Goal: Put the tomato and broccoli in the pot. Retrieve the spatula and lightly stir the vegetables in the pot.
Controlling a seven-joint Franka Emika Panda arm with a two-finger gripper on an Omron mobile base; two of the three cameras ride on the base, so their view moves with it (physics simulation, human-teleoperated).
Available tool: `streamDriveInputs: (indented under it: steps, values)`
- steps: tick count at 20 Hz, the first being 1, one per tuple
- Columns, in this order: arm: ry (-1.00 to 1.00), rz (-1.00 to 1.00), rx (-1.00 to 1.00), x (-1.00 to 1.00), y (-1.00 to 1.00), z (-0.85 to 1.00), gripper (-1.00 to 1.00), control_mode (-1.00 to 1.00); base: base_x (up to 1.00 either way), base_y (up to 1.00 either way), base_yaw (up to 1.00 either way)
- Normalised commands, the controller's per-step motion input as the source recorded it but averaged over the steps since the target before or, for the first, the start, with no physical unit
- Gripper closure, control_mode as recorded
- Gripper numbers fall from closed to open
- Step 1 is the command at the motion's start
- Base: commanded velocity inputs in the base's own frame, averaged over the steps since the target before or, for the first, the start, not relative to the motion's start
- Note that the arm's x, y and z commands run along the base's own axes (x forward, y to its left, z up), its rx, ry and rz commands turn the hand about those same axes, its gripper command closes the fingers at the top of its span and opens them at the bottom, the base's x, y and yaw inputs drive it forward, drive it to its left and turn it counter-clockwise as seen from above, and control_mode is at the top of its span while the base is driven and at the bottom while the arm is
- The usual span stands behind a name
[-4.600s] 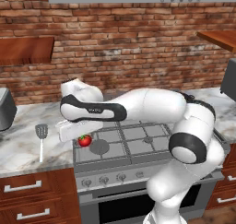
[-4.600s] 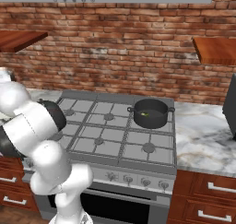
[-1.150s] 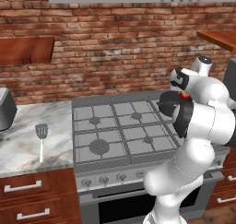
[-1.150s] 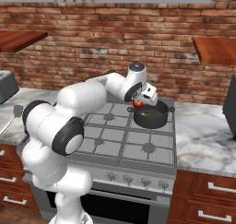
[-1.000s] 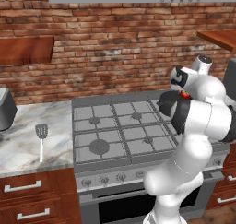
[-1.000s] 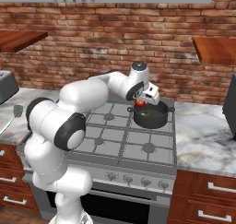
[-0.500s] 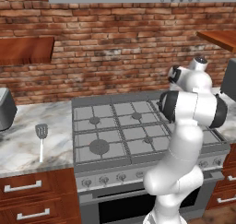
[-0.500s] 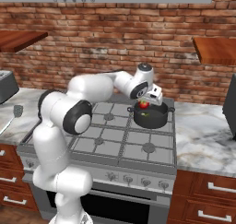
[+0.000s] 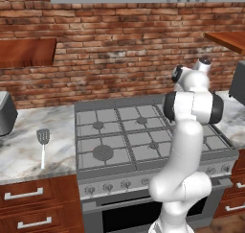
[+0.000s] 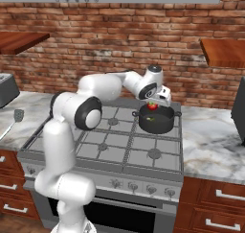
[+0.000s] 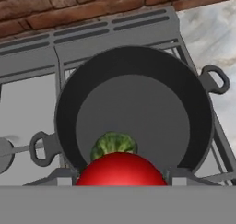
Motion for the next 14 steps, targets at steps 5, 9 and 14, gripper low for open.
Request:
streamDriveInputs:
  steps: [5,9,14]
  values:
    - [0.01,0.03,0.0,0.12,0.0,-0.26,1.0,-1.0,0.0,0.0,0.0]
    - [0.01,0.02,0.0,0.04,0.0,-0.2,1.0,-1.0,0.0,0.0,0.0]
    - [0.03,0.02,0.0,0.07,0.0,-0.28,1.0,-1.0,0.0,0.0,0.0]
